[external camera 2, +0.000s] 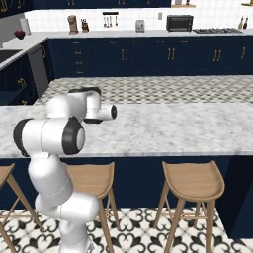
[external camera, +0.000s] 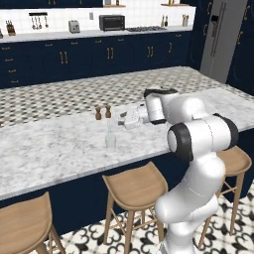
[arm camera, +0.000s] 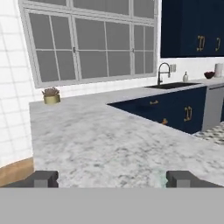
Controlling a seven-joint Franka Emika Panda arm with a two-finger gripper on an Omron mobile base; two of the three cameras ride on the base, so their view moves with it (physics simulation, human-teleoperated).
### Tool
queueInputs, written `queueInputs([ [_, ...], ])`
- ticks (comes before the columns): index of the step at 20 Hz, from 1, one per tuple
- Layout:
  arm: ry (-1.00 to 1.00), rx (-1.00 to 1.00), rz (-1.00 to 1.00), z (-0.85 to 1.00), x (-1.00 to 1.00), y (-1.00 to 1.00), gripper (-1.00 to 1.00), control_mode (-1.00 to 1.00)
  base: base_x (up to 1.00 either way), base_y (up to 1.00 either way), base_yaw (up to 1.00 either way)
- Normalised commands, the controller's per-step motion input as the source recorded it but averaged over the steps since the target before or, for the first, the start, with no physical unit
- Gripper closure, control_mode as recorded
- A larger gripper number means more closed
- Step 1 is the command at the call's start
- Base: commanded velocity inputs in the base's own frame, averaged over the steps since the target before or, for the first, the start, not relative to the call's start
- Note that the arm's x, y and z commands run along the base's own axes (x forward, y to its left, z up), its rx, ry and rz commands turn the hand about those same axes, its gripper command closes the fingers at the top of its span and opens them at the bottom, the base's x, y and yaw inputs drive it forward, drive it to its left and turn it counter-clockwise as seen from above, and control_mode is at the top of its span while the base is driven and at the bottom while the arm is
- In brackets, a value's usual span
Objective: Take a straw from the drawer in front and place it inside the glass cup on the dining counter.
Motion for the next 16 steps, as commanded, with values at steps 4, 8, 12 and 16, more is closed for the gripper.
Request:
queueInputs([
  [4, 0.00, -0.18, -0.11, 0.94, -0.72, 0.00, -1.00, -1.00, 0.00, 0.00, 0.00],
  [8, 0.08, -0.28, -0.10, 0.86, -0.69, -0.11, -1.00, -1.00, 0.00, 0.00, 0.00],
  [12, 0.18, -0.27, -0.08, 0.71, -0.55, -0.35, -1.00, -1.00, 0.00, 0.00, 0.00],
  [16, 0.27, -0.22, -0.10, 0.43, -0.52, -0.43, -1.00, -1.00, 0.00, 0.00, 0.00],
])
